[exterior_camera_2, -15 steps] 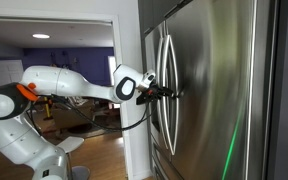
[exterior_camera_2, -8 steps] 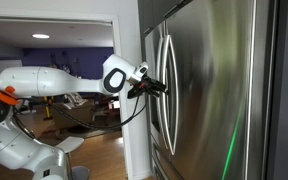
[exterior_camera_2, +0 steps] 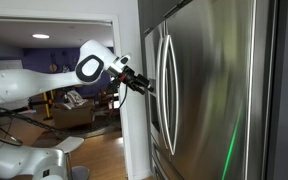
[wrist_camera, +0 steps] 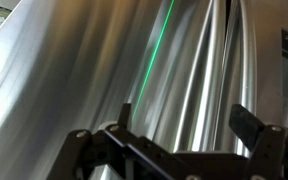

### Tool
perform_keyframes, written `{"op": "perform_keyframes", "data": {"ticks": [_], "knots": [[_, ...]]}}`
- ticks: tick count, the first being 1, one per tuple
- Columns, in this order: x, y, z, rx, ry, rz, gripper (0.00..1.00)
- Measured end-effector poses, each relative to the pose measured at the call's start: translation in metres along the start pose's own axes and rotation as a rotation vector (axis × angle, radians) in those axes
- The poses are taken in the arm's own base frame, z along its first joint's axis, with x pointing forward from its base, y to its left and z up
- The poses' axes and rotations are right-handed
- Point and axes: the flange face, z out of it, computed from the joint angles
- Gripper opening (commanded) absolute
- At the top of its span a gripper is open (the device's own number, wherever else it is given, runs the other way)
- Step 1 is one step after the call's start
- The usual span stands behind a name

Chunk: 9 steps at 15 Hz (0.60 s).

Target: Close the top right fridge door

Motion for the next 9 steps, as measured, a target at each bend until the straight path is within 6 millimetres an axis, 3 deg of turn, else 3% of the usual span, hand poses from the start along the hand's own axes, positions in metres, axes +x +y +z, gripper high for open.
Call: {"op": "perform_keyframes", "data": {"ticks": [5, 9], "knots": [[-0.019, -0.005, -0.05, 0.003, 0.023, -0.028, 1.0], [-0.028, -0.009, -0.065, 0.011, -0.004, -0.033, 1.0]]}}
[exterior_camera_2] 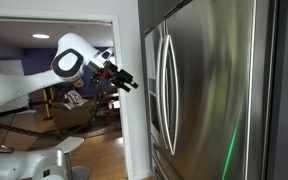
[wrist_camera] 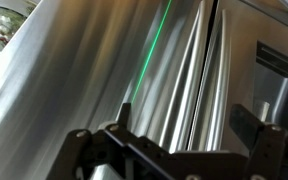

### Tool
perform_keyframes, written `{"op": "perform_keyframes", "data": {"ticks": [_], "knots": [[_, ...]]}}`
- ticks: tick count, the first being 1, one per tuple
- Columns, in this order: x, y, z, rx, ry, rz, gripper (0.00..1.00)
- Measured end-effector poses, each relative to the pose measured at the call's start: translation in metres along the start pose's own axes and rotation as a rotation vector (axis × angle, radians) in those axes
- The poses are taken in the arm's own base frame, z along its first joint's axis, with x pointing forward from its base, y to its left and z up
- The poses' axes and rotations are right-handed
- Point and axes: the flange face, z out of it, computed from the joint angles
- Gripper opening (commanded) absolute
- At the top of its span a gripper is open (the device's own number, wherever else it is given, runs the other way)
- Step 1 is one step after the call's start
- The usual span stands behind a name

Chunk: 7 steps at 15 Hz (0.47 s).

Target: Close the top right fridge door

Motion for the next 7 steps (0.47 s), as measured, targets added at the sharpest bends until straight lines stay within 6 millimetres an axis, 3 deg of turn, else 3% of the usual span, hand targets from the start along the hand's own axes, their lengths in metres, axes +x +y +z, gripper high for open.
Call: {"op": "perform_keyframes", "data": {"ticks": [7], "knots": [[0.0, 0.0003, -0.001, -0.001, -0.002, -0.001, 1.0]]}}
